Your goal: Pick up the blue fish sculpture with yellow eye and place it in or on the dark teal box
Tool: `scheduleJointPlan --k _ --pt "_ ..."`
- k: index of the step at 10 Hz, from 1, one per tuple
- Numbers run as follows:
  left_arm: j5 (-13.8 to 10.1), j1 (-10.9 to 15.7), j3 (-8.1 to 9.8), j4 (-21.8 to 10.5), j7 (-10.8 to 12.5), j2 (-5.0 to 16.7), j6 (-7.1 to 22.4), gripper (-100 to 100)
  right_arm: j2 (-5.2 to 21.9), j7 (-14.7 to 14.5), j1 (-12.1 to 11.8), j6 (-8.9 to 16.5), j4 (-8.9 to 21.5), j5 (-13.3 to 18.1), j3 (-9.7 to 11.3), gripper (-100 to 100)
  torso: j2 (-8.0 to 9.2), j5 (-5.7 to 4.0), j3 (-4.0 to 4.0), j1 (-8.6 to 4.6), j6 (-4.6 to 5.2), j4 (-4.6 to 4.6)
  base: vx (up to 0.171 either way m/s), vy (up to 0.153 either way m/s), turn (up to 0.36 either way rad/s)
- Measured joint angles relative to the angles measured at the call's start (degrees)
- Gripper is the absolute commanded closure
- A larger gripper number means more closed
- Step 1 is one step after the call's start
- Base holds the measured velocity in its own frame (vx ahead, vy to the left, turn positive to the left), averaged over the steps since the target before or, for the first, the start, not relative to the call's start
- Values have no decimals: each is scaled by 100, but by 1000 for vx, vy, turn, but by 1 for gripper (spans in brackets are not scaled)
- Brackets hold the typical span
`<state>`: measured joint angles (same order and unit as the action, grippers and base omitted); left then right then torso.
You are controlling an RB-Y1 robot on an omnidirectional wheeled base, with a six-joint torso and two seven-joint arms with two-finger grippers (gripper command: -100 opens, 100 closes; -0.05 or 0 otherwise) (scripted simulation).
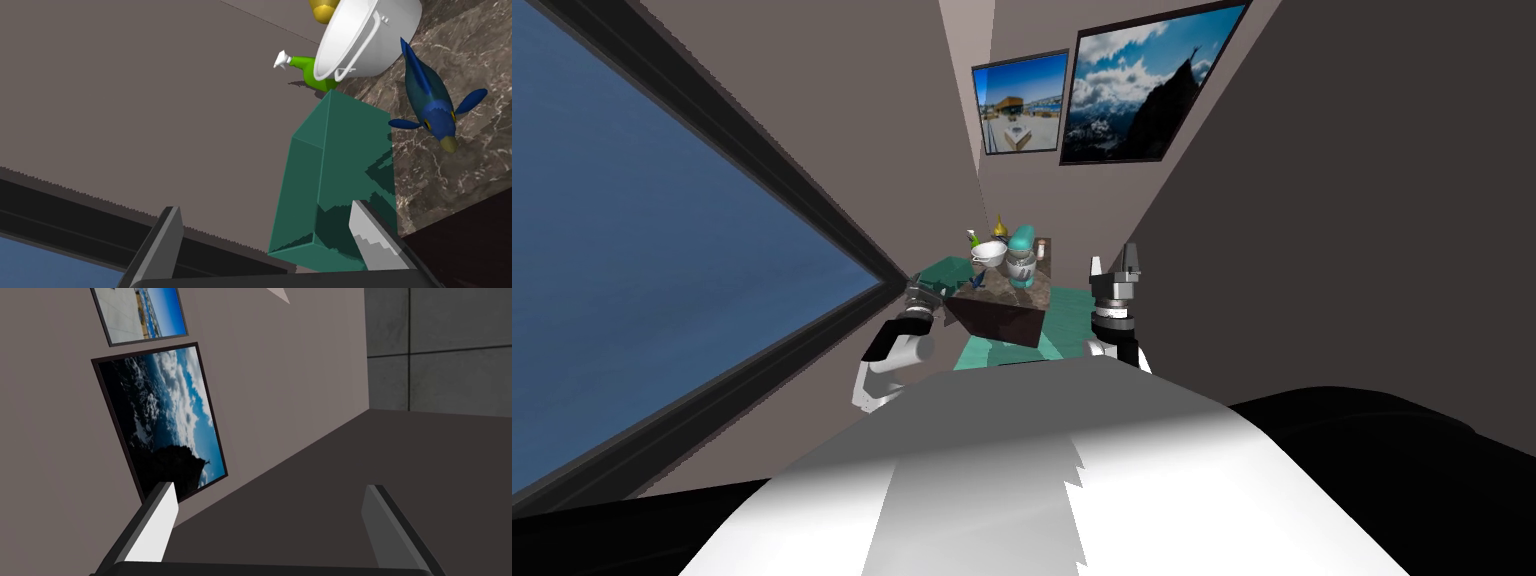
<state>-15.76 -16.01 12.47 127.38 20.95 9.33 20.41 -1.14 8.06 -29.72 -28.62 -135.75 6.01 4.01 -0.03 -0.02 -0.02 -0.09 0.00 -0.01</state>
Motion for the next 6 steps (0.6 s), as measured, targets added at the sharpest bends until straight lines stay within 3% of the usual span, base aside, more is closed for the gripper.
scheduleJointPlan --k 6 --pt "-172 398 113 -164 491 -17 929 -100 0 0 0 0 0 0 0 0 -9 1 -5 3 0 -2 24 -21 -28"
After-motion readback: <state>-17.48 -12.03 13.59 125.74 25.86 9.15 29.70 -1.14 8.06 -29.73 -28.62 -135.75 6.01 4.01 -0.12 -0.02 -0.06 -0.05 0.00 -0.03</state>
